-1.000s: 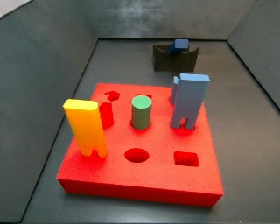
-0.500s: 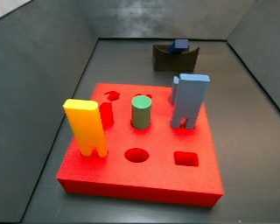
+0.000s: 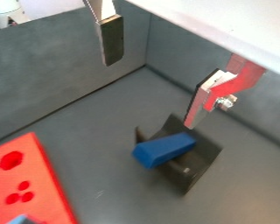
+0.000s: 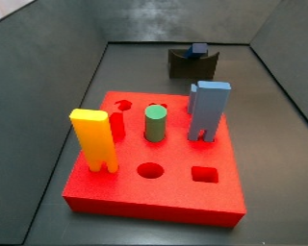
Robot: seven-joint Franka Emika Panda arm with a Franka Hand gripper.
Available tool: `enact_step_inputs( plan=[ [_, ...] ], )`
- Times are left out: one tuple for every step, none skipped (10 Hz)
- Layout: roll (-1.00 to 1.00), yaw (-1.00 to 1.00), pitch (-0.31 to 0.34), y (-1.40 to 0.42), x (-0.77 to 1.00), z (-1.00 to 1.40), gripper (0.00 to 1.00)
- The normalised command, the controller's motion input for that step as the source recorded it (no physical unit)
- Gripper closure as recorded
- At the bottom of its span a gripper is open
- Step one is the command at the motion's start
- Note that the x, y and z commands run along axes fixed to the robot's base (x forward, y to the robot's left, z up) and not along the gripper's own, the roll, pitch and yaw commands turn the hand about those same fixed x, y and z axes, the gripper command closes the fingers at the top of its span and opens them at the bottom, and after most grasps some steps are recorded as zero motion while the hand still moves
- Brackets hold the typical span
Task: Pick up the rectangle object. Move up. Place the rectangle object on the fixture. Regrasp the rectangle object. Move to above the board. Insert the rectangle object.
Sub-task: Regrasp the rectangle object.
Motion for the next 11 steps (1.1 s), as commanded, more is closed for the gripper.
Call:
enact_step_inputs(
  plan=[
    [1.0, 0.02, 0.014, -0.02, 0.0, 0.01, 0.0],
    [1.0, 0.02, 0.023, -0.02, 0.0, 0.01, 0.0],
    [1.0, 0.02, 0.029, -0.02, 0.02, 0.01, 0.0],
    [1.0, 0.03, 0.041, -0.02, 0.03, 0.0, 0.0],
    [1.0, 0.03, 0.048, -0.03, 0.04, 0.0, 0.0],
    [1.0, 0.04, 0.067, -0.03, 0.06, 0.0, 0.0],
    [1.0, 0.04, 0.085, -0.03, 0.07, 0.0, 0.0],
    [1.0, 0.06, 0.115, -0.04, 0.08, 0.0, 0.0],
    [1.0, 0.07, 0.13, -0.04, 0.09, 0.0, 0.0],
    [1.0, 0.11, 0.177, -0.04, 0.09, -0.01, 0.0],
    [1.0, 0.13, 0.197, -0.04, 0.1, -0.01, 0.0]
  ],
)
